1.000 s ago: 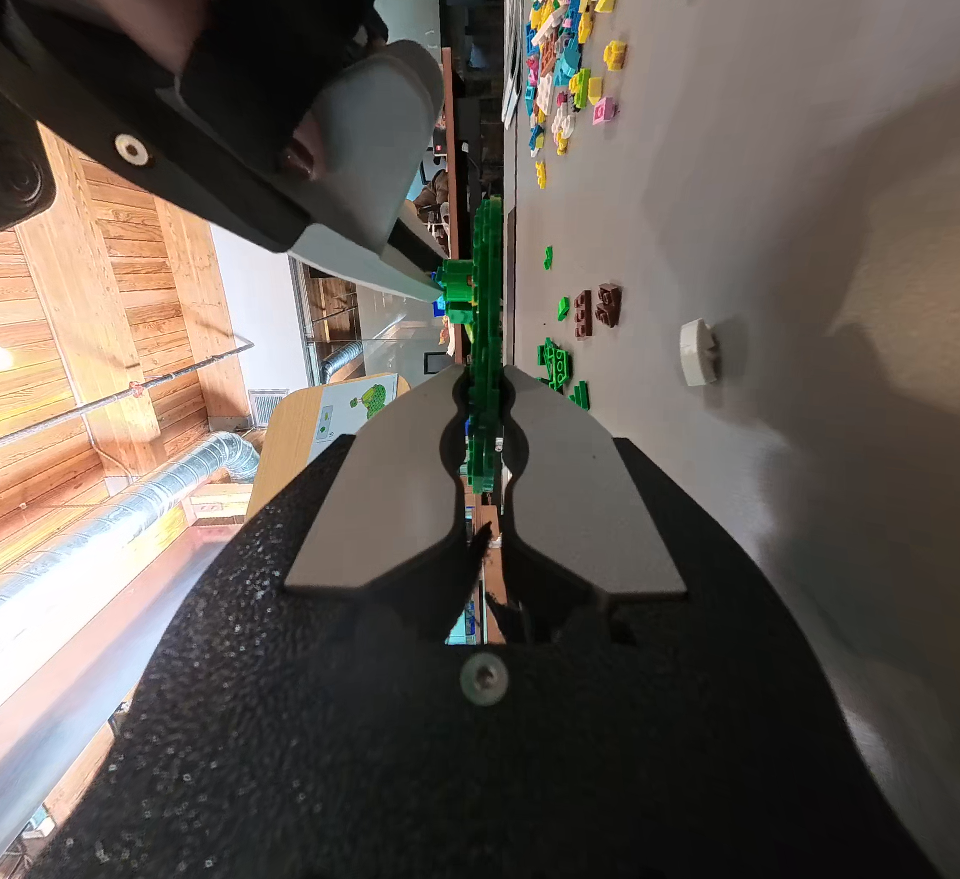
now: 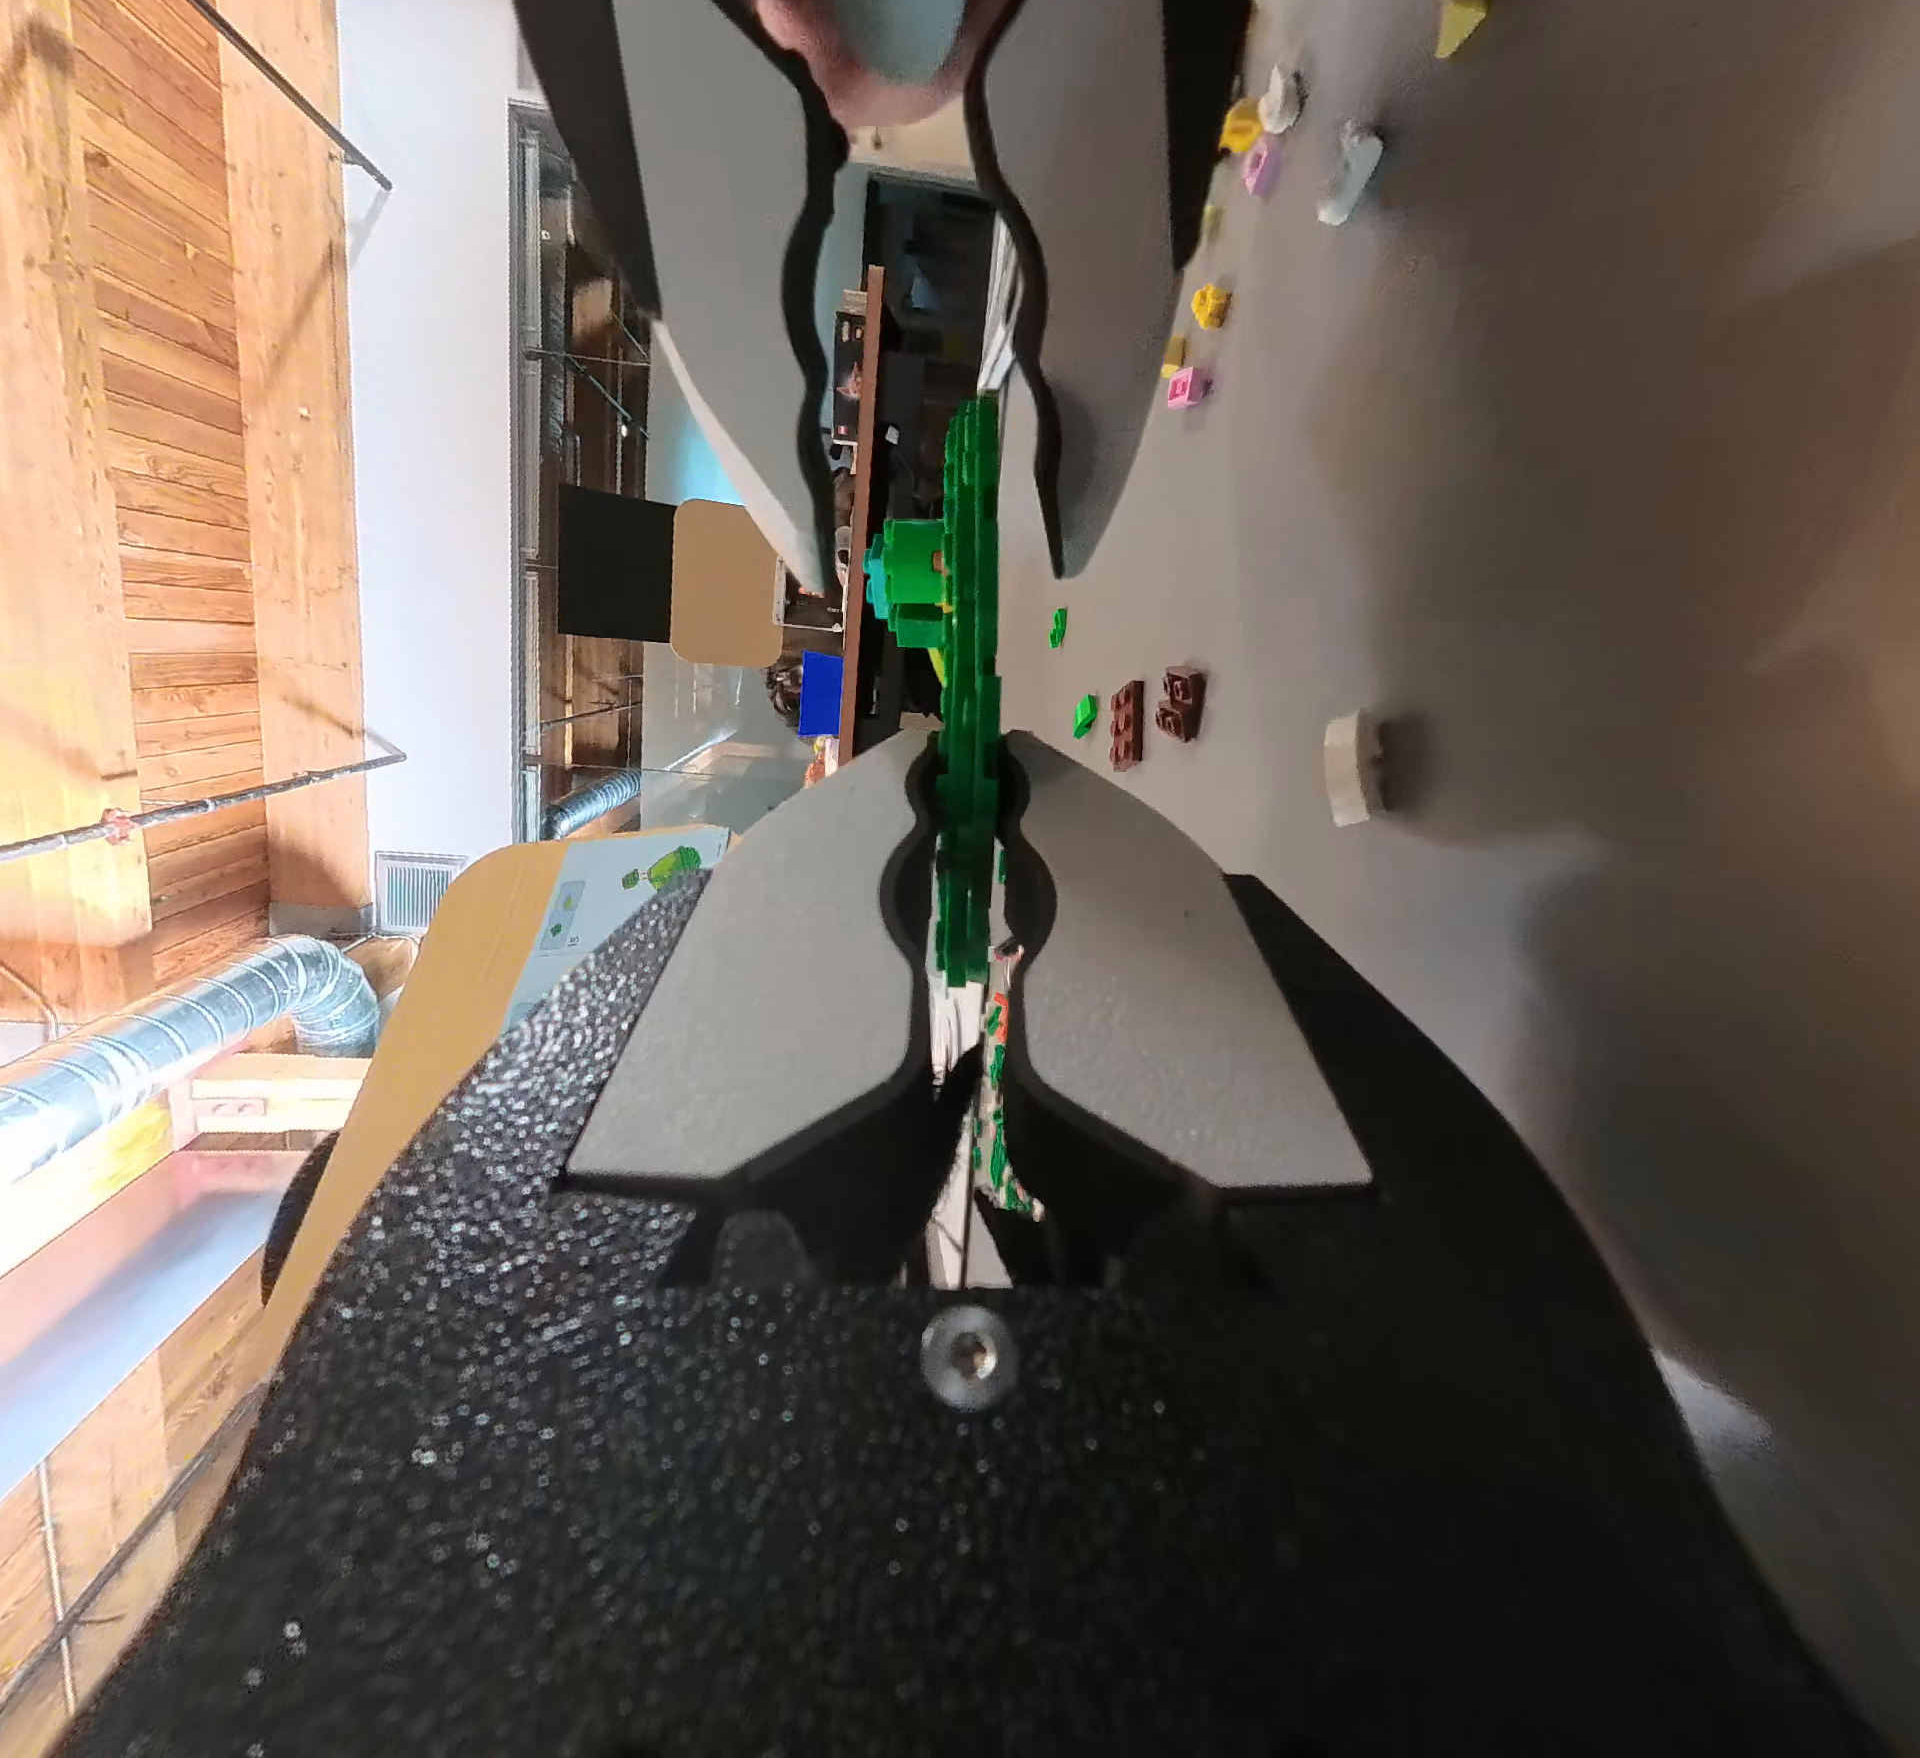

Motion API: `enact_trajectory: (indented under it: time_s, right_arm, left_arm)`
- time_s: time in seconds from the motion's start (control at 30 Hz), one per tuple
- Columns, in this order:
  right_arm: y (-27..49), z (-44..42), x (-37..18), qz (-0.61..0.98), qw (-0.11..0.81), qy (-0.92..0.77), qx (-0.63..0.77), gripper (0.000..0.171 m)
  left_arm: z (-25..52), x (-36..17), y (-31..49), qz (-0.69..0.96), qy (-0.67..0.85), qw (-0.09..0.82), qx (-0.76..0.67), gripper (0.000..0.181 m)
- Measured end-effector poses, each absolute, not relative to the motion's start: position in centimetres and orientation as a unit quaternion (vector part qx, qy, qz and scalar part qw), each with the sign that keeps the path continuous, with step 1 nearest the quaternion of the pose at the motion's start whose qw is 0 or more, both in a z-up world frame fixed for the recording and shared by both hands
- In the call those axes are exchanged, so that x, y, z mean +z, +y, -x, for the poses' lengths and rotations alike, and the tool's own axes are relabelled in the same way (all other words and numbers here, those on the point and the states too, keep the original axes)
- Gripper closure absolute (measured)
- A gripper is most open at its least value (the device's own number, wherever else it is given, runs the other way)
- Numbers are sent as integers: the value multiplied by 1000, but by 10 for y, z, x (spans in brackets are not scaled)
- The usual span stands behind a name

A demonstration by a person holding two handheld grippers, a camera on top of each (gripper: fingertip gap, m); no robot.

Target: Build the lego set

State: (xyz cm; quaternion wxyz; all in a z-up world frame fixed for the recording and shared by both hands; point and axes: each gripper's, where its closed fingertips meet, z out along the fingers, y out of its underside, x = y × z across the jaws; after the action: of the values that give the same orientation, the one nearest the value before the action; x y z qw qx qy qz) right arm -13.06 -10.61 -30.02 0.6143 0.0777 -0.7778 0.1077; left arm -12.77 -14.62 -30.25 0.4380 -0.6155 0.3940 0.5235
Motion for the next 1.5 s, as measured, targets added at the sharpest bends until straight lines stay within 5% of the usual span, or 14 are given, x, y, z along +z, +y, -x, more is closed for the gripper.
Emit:
enact_trajectory:
  time_s: [0.23,0.97,1.13,1.37,1.5]
  right_arm:
    - [-113,132,-302,-89,630,-763,108,141]
    - [-109,125,-310,-83,594,-793,110,145]
    - [-96,113,-303,48,527,-829,183,114]
    - [8,55,-249,253,564,-765,183,126]
    - [64,10,-266,409,468,-756,205,139]
  left_arm:
    - [124,-303,-146,613,402,437,522,173]
    - [115,-312,-143,616,429,428,504,172]
    - [121,-309,-143,612,419,427,517,173]
    - [123,-310,-143,622,411,429,510,173]
    - [125,-313,-143,630,409,426,505,173]
